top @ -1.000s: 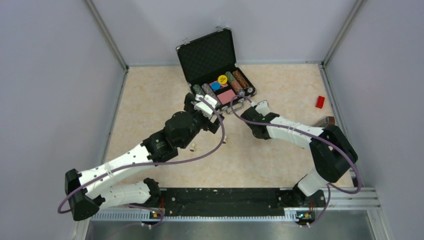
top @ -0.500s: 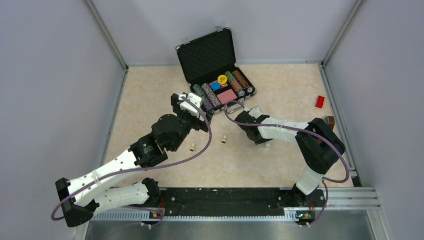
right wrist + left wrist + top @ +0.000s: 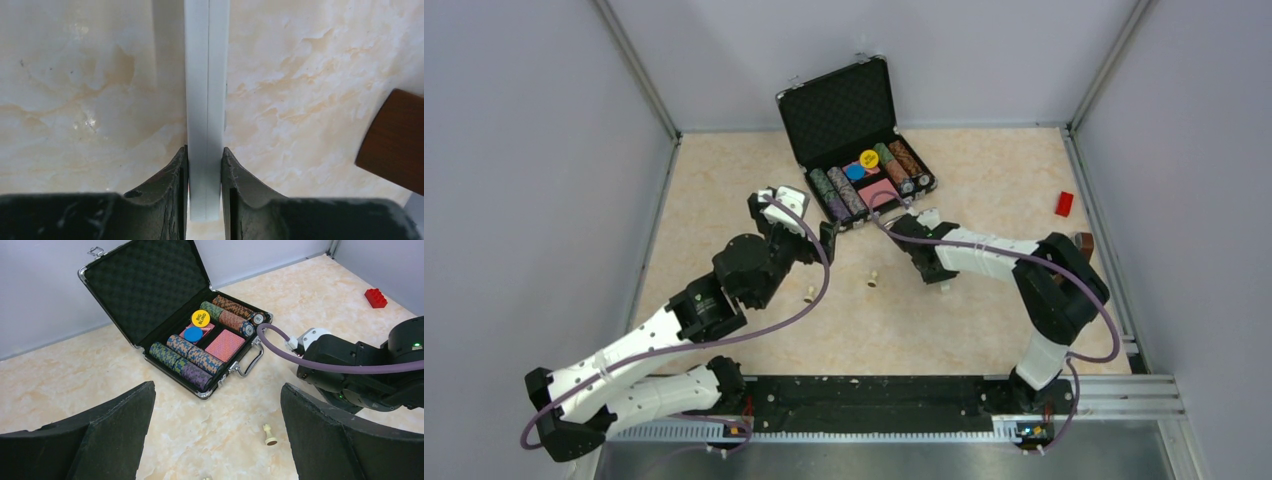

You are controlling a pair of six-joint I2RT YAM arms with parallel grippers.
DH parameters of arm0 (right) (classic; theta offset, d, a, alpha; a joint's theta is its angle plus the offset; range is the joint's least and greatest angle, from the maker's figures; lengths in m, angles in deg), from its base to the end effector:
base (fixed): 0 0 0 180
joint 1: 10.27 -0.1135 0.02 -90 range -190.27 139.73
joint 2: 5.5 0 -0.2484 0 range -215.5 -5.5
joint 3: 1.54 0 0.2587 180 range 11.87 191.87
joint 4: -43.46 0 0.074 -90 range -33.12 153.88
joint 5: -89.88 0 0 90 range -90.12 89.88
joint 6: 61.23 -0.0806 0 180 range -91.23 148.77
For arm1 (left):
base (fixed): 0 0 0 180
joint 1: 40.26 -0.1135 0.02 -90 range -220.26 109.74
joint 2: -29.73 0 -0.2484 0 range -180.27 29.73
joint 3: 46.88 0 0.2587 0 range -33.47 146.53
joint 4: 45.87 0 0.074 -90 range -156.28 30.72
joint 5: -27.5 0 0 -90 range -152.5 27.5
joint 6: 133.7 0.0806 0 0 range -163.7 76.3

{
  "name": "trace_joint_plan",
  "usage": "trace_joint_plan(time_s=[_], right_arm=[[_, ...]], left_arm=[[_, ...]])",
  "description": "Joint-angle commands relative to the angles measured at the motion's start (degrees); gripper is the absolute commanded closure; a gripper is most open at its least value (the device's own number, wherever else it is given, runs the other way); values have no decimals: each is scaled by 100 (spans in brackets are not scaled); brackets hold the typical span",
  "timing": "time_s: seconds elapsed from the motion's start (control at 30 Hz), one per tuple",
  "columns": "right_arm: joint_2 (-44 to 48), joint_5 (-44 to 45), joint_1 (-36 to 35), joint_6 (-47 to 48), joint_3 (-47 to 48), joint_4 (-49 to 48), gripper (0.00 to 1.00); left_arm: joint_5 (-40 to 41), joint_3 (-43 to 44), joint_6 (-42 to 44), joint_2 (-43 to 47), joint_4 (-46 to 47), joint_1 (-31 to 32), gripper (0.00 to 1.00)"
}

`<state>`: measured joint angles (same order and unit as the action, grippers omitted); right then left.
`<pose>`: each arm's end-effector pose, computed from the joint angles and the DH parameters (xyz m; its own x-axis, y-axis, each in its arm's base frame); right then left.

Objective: Load the batteries into the remote control
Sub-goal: Place the remote control at the center of the board.

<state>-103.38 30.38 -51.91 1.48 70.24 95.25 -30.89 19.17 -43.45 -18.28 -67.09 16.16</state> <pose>0.2637 0.1797 0.1055 -0.8754 -0.2497 -0.4140 -0.1030 0.9330 -0.3448 0.1692 -0.1784 0.3703 -0.0288 0.0502 -0.9983 0.4202 0.9068 0.0334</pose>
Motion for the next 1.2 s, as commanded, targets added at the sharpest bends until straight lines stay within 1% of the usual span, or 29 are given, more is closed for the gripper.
trace_joint_plan(time_s=[0.0, 0.17, 0.33, 0.43, 0.53, 0.63, 0.73, 0.83, 0.87, 0.9, 0.97, 1.0, 1.07, 1.17], right_arm=[[-391, 645, -120, -213, 395, 414, 83], [-774, 1367, -264, -275, 700, 793, 83], [-1291, 1775, -512, -399, 1081, 1145, 66], [-1394, 1696, -632, -480, 1203, 1181, 60], [-1416, 1573, -722, -551, 1308, 1232, 51], [-1241, 1297, -749, -626, 1354, 1255, 47], [-723, 865, -753, -636, 1391, 1236, 45], [-31, 346, -750, -591, 1386, 1234, 41], [239, 209, -750, -581, 1361, 1242, 40], [493, 84, -745, -578, 1335, 1262, 39], [1074, -90, -705, -587, 1254, 1312, 38], [1368, -142, -665, -609, 1213, 1354, 37], [2007, -148, -574, -627, 1130, 1433, 35], [3004, 63, -394, -627, 1162, 1672, 27]], left_arm=[[99, -61, -269, 73, 20, -2, 1], [144, -61, -385, 77, 8, 0, 1], [448, -43, -447, 124, -24, 0, 1], [655, -56, -450, 179, -25, 0, 1], [894, -85, -474, 243, -50, -3, 1], [1061, -96, -503, 288, -85, -9, 1], [1163, -26, -669, 298, -282, -9, 1], [1287, 127, -1066, 292, -711, -10, 1], [1533, 151, -1345, 292, -804, -10, 1], [1960, 204, -1772, 269, -963, -9, 1], [2768, 539, -3034, 182, -2001, -2, 1], [2901, 696, -3501, 153, -2414, -8, 1], [2561, 923, -3693, 222, -2771, -9, 1], [2201, 1315, -3829, 445, -3240, -9, 1]])
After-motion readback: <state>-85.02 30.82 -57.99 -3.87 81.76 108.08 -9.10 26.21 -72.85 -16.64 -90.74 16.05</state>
